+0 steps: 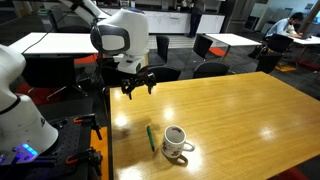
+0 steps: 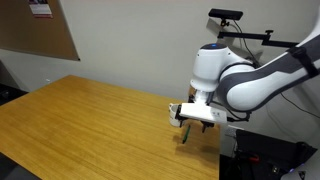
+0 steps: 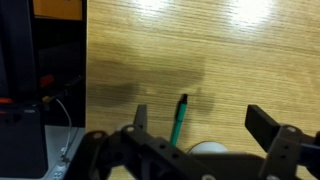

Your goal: Put the pen into the mug.

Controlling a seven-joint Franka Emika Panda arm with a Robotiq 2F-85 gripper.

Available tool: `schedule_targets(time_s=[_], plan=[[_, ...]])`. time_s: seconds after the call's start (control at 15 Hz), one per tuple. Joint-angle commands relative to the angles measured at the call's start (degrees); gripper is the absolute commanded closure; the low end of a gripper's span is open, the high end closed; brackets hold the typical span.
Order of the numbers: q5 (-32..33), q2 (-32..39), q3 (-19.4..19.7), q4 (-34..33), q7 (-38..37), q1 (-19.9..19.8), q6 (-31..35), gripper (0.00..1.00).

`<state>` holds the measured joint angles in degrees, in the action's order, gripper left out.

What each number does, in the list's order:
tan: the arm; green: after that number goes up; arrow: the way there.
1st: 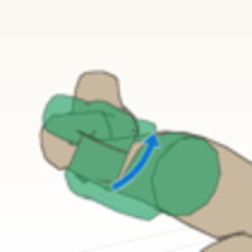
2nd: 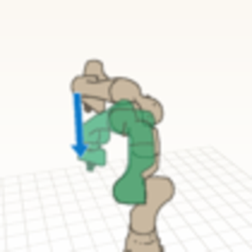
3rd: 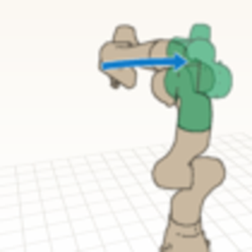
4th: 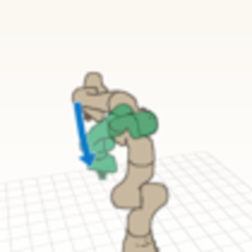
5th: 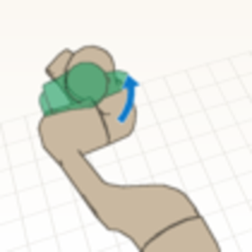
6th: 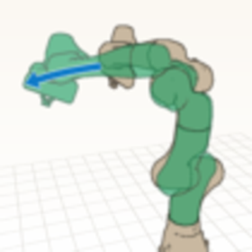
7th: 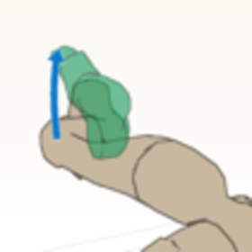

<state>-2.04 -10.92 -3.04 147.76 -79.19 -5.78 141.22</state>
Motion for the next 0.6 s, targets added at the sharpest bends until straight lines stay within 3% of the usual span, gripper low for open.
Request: schedule_targets(time_s=[0.0, 0.53], plan=[[0.15, 0.02, 0.49, 0.01, -0.07, 0.30, -0.07, 0.00], [-0.66, 1.28, 2.15, -0.44, 0.94, -0.48, 0.61, 0.00]])
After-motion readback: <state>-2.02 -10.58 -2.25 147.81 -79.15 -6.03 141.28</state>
